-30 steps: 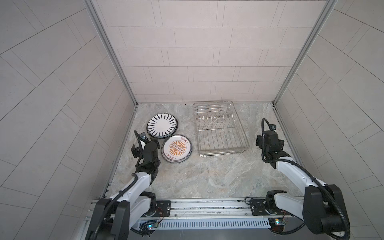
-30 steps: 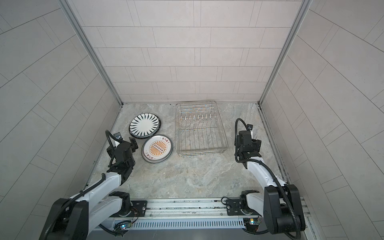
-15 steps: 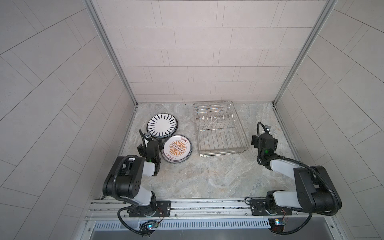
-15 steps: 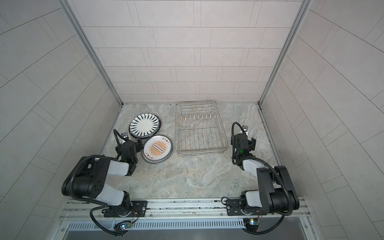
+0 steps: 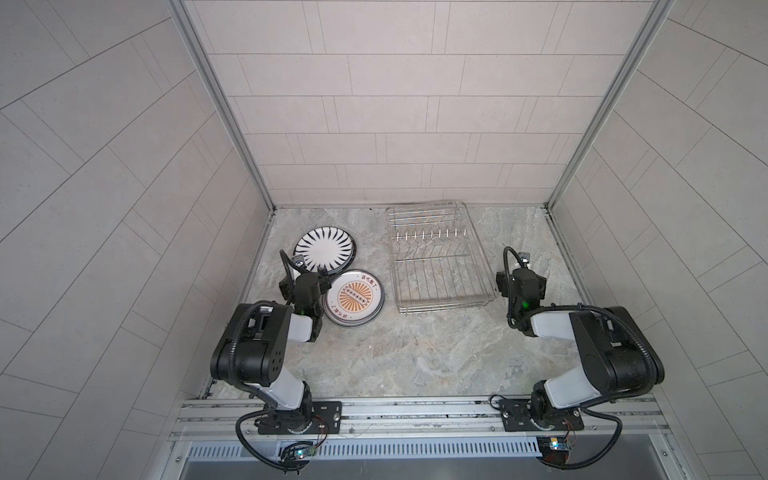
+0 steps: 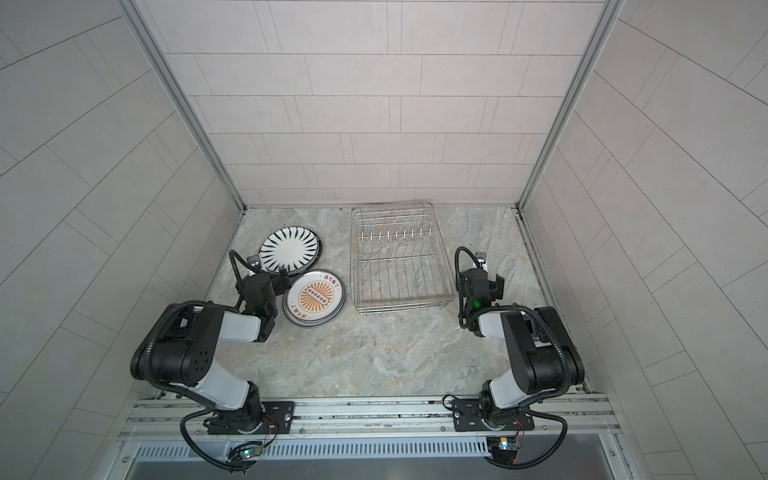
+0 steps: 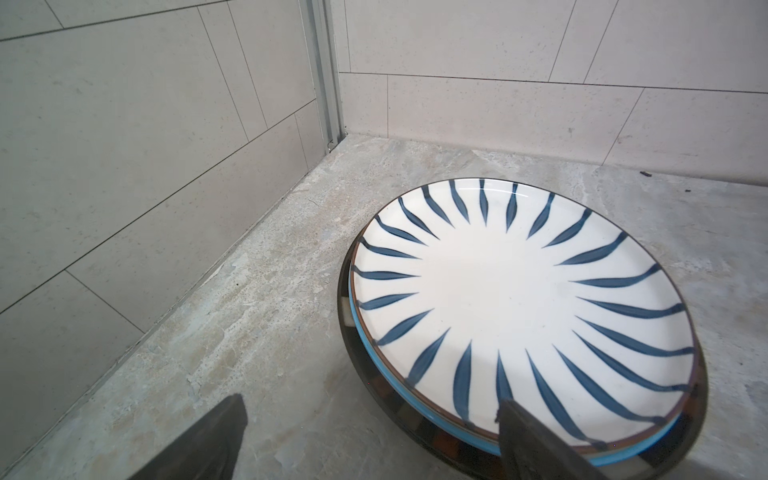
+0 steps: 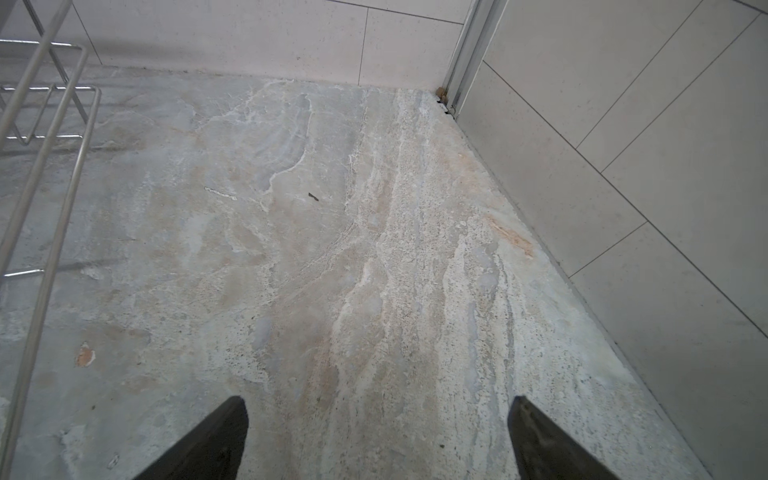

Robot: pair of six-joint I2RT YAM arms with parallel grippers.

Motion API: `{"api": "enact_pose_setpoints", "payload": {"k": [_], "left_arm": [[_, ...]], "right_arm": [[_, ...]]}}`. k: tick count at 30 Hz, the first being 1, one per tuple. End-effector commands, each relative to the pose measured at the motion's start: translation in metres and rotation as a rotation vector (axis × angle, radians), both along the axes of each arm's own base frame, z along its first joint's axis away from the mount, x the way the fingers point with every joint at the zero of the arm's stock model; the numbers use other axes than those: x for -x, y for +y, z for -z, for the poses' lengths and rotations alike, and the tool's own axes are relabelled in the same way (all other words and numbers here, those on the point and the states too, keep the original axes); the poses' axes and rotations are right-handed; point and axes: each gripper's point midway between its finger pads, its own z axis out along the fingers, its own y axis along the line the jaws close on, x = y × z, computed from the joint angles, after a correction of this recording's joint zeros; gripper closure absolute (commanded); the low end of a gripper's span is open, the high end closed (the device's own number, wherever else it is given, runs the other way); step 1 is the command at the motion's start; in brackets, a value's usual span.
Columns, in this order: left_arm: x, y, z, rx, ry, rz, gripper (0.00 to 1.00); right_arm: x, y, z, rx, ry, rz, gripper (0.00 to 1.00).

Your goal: Unload the plates from the dish rack

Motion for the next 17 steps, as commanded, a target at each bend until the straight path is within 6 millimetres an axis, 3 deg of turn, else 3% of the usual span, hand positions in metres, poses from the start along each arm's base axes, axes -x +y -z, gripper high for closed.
{"api": "enact_pose_setpoints", "payload": {"k": [1, 17], "left_arm": [[-0.004, -0.0013, -0.0022, -0.023, 0.009, 0.002, 0.0], [-0.004, -0.0026, -0.0027, -0.029, 0.01, 0.005, 0.0]], "right_arm": [[-0.005, -0.0002, -0.0121, 0.019, -0.038, 0.002, 0.0], [-0.0061, 0.0005, -0.0113, 0.019, -0.032, 0.0, 0.0]]}}
